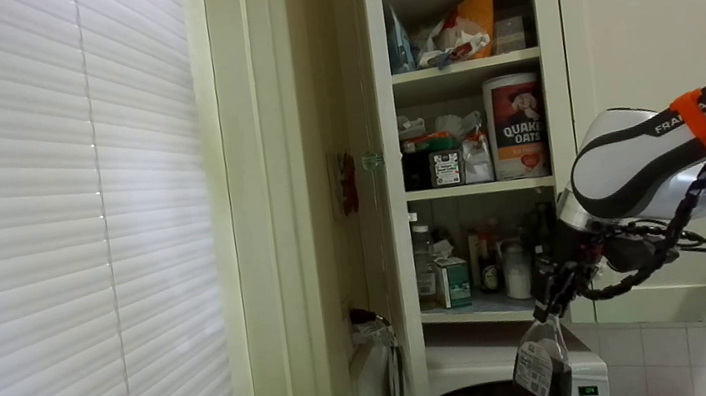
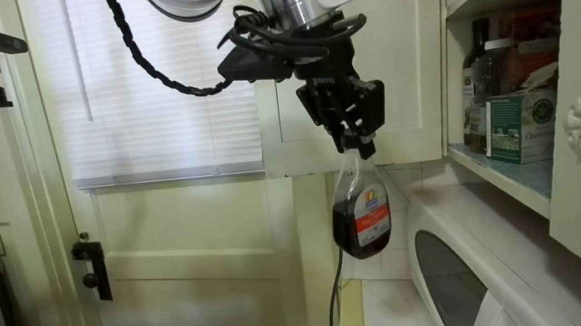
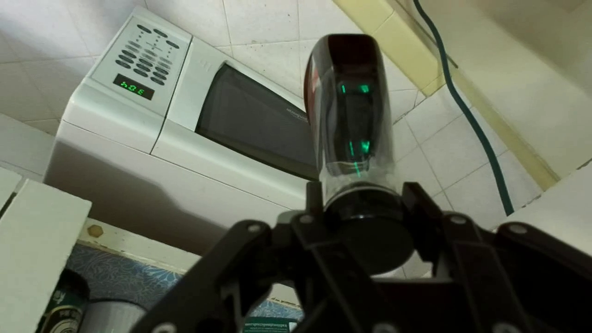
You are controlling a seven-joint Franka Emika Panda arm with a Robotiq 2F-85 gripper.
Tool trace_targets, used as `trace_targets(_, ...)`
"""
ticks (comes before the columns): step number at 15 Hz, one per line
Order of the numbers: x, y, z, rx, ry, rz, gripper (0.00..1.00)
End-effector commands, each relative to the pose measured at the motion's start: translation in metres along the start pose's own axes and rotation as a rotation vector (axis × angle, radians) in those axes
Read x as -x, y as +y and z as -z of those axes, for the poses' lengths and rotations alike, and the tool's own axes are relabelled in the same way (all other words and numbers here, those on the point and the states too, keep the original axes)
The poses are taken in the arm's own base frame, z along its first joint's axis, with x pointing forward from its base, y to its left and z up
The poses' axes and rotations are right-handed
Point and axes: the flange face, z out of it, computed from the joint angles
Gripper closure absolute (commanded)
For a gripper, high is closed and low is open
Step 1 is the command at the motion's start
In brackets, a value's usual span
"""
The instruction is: Put the bottle in the top cabinet
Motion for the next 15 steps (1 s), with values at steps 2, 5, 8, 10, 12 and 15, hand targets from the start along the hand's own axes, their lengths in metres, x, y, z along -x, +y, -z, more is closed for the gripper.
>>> trace_targets(2, -0.031, -0.022, 0.020, 0.079, 0.081, -0.002, 0.79)
trace_targets(5, -0.057, -0.028, 0.045, 0.165, 0.174, -0.061, 0.79)
trace_targets(8, -0.078, -0.016, 0.063, 0.262, 0.249, -0.138, 0.79)
trace_targets(10, -0.086, 0.001, 0.067, 0.316, 0.272, -0.205, 0.79)
trace_targets(12, -0.093, 0.016, 0.067, 0.348, 0.298, -0.255, 0.79)
trace_targets(15, -0.102, 0.029, 0.058, 0.348, 0.358, -0.270, 0.79)
